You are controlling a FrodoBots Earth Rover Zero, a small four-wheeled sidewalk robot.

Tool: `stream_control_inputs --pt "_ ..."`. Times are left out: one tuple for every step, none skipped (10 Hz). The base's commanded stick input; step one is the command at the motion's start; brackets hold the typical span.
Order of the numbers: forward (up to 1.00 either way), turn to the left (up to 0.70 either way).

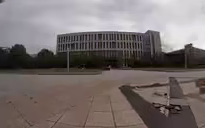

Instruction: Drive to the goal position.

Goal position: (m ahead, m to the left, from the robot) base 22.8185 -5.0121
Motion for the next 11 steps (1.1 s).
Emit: stream_control_inputs --pt "0.7 0.0" --pt "0.7 0.0" --pt "0.7 0.0" --pt "0.7 0.0" --pt "0.7 0.0" --pt "0.7 0.0" --pt "0.7 0.0" --pt "0.7 0.0" --pt "0.7 0.0" --pt "0.7 0.0" --pt "0.7 0.0"
